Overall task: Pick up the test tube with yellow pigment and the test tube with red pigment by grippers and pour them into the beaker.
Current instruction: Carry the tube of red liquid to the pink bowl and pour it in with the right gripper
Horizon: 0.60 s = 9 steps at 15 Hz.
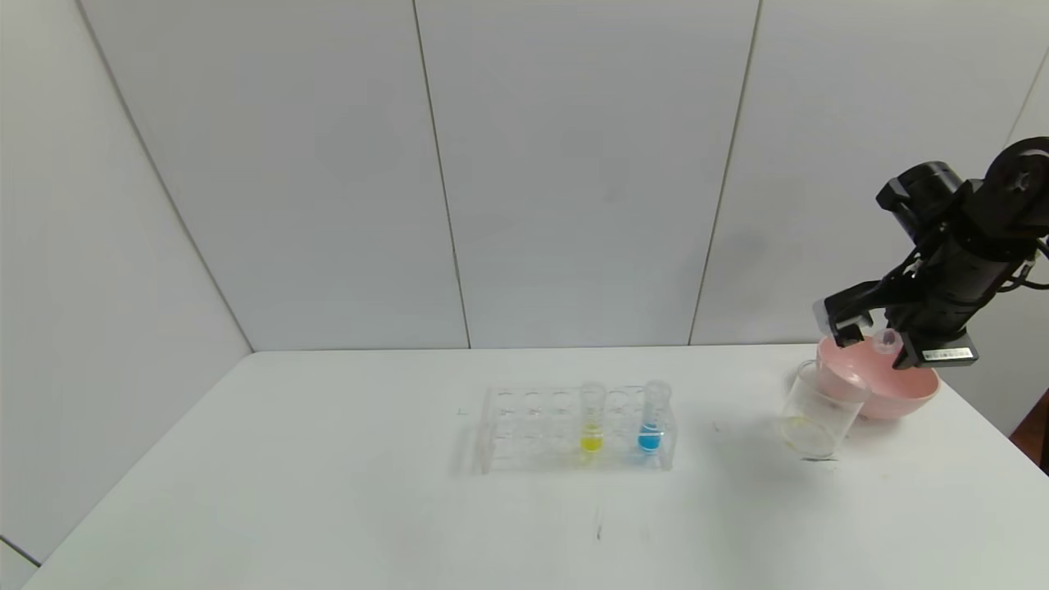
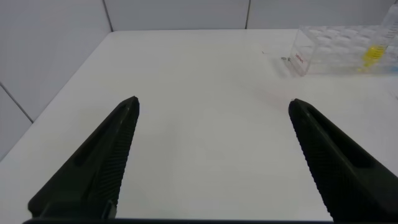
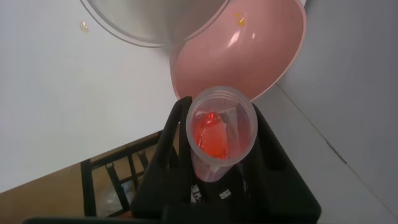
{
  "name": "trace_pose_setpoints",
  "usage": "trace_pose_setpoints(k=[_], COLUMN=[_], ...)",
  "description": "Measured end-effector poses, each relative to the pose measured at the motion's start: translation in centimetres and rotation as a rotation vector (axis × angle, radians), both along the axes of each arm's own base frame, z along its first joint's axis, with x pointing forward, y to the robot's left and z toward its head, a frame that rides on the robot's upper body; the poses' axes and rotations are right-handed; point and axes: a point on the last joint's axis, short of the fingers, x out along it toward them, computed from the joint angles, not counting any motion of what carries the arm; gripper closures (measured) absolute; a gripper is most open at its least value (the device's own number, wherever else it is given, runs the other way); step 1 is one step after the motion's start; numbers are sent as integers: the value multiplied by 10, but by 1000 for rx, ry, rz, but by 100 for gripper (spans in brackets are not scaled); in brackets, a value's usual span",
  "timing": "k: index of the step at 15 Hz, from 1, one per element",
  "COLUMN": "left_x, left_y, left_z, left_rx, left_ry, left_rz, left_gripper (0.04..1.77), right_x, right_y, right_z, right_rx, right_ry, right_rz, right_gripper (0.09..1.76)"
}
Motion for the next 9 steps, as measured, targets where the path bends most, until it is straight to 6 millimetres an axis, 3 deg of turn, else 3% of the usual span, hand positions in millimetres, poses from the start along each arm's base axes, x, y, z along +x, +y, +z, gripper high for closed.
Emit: trace_pose_setpoints(k=[9], left_x=[0], left_y=[0], left_z=[0], left_rx=[0], left_ry=[0], left_rz=[0], left_gripper=[9], right_x=[11], right_y=[13], right_z=[-14], right_rx=[-67], right_ry=[4], right_rz=[5], right_gripper=[132])
